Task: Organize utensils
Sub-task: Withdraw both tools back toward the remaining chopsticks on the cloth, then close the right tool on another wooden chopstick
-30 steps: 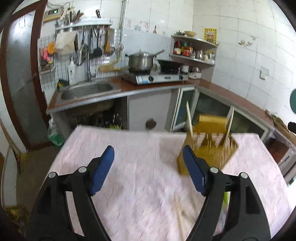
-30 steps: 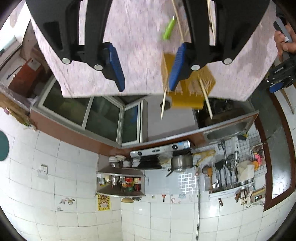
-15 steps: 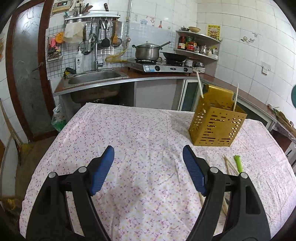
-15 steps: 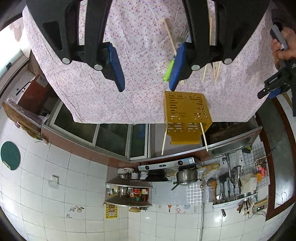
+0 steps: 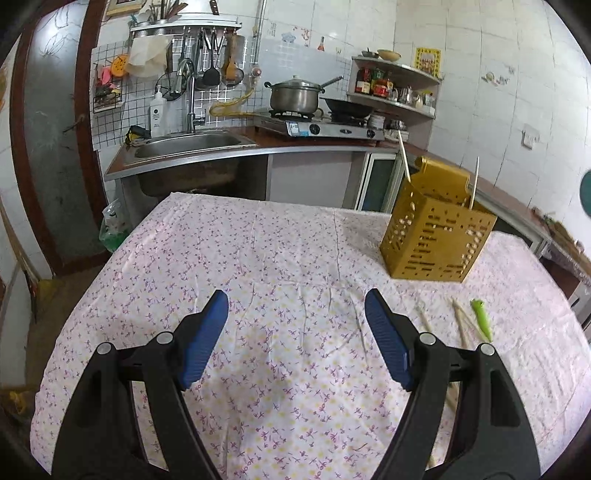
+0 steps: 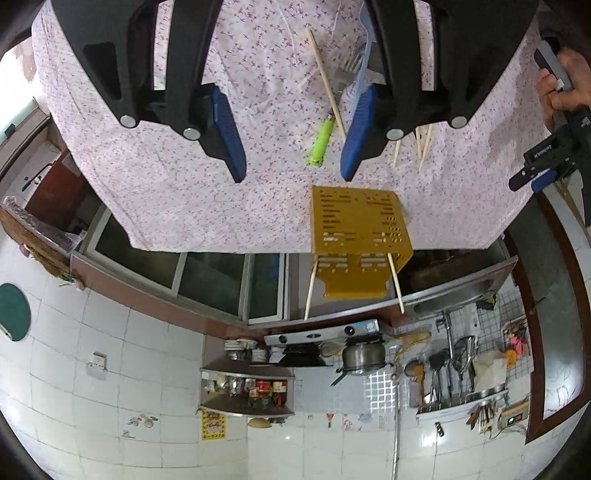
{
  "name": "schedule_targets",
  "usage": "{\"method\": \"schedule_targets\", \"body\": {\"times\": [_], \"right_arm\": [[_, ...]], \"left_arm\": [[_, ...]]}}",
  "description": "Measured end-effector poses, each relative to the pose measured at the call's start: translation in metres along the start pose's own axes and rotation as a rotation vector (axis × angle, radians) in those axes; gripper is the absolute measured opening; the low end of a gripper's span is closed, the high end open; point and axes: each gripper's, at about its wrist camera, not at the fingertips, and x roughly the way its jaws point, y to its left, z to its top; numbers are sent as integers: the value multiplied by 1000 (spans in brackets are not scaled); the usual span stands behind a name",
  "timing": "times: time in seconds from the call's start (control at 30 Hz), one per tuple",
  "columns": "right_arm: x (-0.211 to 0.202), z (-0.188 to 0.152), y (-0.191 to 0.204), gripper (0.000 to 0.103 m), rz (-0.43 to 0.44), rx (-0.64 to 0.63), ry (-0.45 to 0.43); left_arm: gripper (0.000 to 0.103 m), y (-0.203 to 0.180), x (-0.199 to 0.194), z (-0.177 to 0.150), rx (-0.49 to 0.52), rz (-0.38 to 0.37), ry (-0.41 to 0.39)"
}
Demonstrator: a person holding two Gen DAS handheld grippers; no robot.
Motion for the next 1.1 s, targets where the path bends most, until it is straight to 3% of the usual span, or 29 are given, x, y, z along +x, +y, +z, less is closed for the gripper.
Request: {"method": "schedule_targets", "body": {"times": [0.23,0.7,0.8,1.1], "right_arm": [[30,-13,-10,53,17,8,23],[71,-14,-41,53,74,-4,34],[80,-12,-35,53,99,-36,55],[114,-6,2,52,166,-75,137]], "left_arm": [[74,-5,11,-6,-12,-11,29],[74,-35,8,13,34,87,49],[74,-43,14,17,8,66,87],[74,-80,63,14,59,43,194]]}}
